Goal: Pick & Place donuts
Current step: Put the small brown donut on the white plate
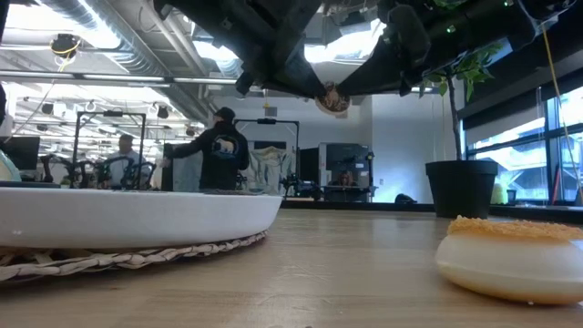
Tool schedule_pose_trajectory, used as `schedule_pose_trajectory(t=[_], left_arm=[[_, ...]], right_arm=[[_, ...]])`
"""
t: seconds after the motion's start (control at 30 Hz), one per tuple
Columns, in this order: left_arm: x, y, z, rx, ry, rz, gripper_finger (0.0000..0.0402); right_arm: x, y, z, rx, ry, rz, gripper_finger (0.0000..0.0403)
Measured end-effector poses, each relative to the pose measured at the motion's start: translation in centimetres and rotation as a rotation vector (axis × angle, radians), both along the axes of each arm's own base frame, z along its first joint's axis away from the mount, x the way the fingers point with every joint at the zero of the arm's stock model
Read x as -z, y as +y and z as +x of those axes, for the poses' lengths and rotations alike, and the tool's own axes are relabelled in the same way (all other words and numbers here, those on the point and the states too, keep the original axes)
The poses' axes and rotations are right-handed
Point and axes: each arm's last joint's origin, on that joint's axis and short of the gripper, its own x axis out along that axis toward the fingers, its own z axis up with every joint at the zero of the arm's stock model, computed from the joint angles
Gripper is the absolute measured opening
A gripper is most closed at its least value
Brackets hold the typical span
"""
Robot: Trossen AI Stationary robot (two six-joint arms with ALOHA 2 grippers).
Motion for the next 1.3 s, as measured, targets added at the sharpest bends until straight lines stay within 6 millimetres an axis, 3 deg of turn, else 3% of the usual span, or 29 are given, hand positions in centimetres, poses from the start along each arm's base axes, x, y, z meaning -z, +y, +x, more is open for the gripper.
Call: schedule_pose_trajectory(t=[0.3, 0.47, 0.7, 0.87, 1.1, 1.3], left_arm=[[0.0, -0.1, 0.0, 0.048, 0.005, -0.026, 0.0005], [0.0, -0.2, -0.5, 0.082, 0.048, -0.072, 0.0006], [-0.5, -1.3, -3.5, 0.335, 0.277, -0.402, 0.0005], [0.1, -3.7, -5.6, 0.489, 0.487, -0.558, 0.0005], [1.3, -7.2, -5.3, 0.575, 0.503, -0.556, 0.0005], [3.3, -8.2, -5.0, 0.522, 0.575, -0.604, 0.0006]], right_arm=[[-0.2, -0.1, -0.2, 0.032, 0.004, -0.039, 0.0167], [-1.4, -0.4, -1.0, 0.054, -0.015, -0.045, 0.0203], [-2.1, -0.6, -2.2, 0.067, 0.022, -0.056, 0.0216], [-1.9, -0.7, -2.3, 0.072, 0.043, -0.062, 0.0217], [-1.8, -0.7, -2.3, 0.073, 0.049, -0.06, 0.0217], [-1.8, -0.7, -2.3, 0.081, 0.042, -0.041, 0.0217]])
